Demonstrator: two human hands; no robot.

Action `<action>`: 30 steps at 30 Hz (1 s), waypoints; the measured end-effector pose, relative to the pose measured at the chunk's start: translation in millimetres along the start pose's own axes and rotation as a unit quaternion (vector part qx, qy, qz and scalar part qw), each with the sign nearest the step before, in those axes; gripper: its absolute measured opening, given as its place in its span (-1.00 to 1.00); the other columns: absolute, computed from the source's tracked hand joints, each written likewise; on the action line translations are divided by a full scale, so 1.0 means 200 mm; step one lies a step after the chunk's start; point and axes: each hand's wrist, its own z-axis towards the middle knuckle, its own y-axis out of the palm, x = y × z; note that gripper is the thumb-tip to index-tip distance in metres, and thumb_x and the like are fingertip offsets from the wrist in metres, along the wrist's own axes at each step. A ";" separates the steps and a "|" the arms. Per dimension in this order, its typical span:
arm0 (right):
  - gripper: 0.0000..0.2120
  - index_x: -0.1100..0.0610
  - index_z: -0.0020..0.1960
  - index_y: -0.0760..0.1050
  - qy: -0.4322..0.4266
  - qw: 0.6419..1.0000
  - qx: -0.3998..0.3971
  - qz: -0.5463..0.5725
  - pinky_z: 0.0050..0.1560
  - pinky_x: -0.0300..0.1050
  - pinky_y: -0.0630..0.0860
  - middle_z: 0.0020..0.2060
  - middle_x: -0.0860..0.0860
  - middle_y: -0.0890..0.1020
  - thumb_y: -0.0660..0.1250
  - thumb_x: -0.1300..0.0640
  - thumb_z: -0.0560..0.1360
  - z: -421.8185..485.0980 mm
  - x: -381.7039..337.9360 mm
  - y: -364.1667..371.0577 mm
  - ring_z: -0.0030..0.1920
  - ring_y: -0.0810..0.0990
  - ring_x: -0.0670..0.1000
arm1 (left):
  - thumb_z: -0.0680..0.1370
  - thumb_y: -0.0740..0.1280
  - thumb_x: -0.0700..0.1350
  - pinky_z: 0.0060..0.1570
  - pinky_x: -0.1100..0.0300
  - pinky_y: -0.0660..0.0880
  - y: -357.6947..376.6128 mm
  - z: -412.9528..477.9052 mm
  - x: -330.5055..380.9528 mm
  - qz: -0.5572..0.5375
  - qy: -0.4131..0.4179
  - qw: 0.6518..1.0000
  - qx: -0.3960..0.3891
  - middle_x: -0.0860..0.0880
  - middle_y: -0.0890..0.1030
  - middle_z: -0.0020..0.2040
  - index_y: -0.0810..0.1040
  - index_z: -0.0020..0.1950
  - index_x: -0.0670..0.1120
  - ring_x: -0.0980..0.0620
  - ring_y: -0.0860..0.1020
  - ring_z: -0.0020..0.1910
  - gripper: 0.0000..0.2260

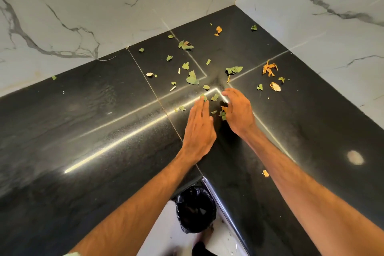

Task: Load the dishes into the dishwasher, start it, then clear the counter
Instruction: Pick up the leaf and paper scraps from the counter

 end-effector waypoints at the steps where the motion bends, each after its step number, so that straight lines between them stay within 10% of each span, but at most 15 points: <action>1: -0.53 0.24 0.31 0.52 0.000 0.999 -0.038 -0.006 0.41 -0.08 0.35 0.30 0.14 0.55 0.24 0.49 0.44 0.04 0.00 0.05 0.35 0.49 0.13 | 0.62 0.17 -0.26 0.58 0.02 0.05 -0.04 -0.02 -0.03 0.003 -0.015 0.999 0.034 -0.21 0.20 0.57 0.25 0.52 -0.27 -0.11 0.12 0.58 -0.54; 7: -0.44 0.27 0.58 0.16 -0.027 0.977 -0.210 -0.034 0.60 -0.03 0.02 0.60 0.12 0.14 0.17 0.39 0.60 0.24 0.00 0.33 0.61 0.05 0.08 | 0.58 0.29 -0.19 0.44 0.04 0.31 -0.16 -0.08 -0.30 0.086 -0.100 0.990 0.058 -0.14 0.33 0.43 0.37 0.40 -0.16 -0.10 0.31 0.40 -0.61; 11: -0.45 0.26 0.50 0.34 -0.050 0.974 -0.221 -0.002 0.54 0.16 0.22 0.54 0.11 0.31 0.16 0.48 0.52 0.20 0.04 0.29 0.55 0.26 0.12 | 0.55 0.29 -0.28 0.15 0.05 0.47 -0.15 -0.02 -0.32 0.105 -0.086 0.989 0.063 -0.11 0.43 0.23 0.48 0.29 -0.15 -0.07 0.38 0.16 -0.70; 17: -0.57 0.24 0.15 0.66 -0.035 0.987 -0.151 0.039 0.31 -0.17 0.42 0.22 0.12 0.63 0.28 0.55 0.38 0.04 0.06 0.00 0.27 0.58 0.12 | 0.50 0.30 -0.39 0.09 0.09 0.53 -0.04 0.09 -0.17 0.033 -0.033 0.999 0.015 -0.09 0.48 0.12 0.53 0.34 -0.13 -0.05 0.43 0.13 -0.58; 20: -0.50 0.18 0.20 0.63 0.033 0.997 -0.073 -0.019 0.14 -0.34 0.28 0.15 0.11 0.61 0.33 0.54 0.34 0.01 0.15 -0.11 0.22 0.51 0.11 | 0.58 0.24 -0.33 0.11 0.04 0.52 0.00 0.14 -0.10 -0.030 0.009 0.999 -0.011 -0.07 0.52 0.10 0.55 0.32 -0.13 -0.05 0.48 0.10 -0.66; 24: -0.28 0.11 0.42 0.41 0.134 0.974 -0.170 -0.067 0.16 -0.19 0.33 0.26 0.11 0.40 0.34 0.47 0.31 -0.06 0.17 -0.10 0.33 0.33 0.14 | 0.56 0.24 -0.36 0.17 0.05 0.52 -0.02 0.16 -0.09 -0.124 0.014 0.992 0.018 -0.09 0.58 0.14 0.52 0.32 -0.19 0.01 0.56 0.11 -0.66; 30: -0.31 0.14 0.50 0.35 0.107 0.980 -0.169 0.010 0.09 -0.24 0.47 0.22 0.01 0.35 0.36 0.44 0.41 -0.10 0.01 0.04 0.17 0.47 0.00 | 0.47 0.34 -0.30 0.05 0.18 0.57 -0.06 0.13 -0.19 -0.144 0.012 0.989 -0.032 0.04 0.53 0.17 0.44 0.39 -0.09 0.19 0.52 0.04 -0.51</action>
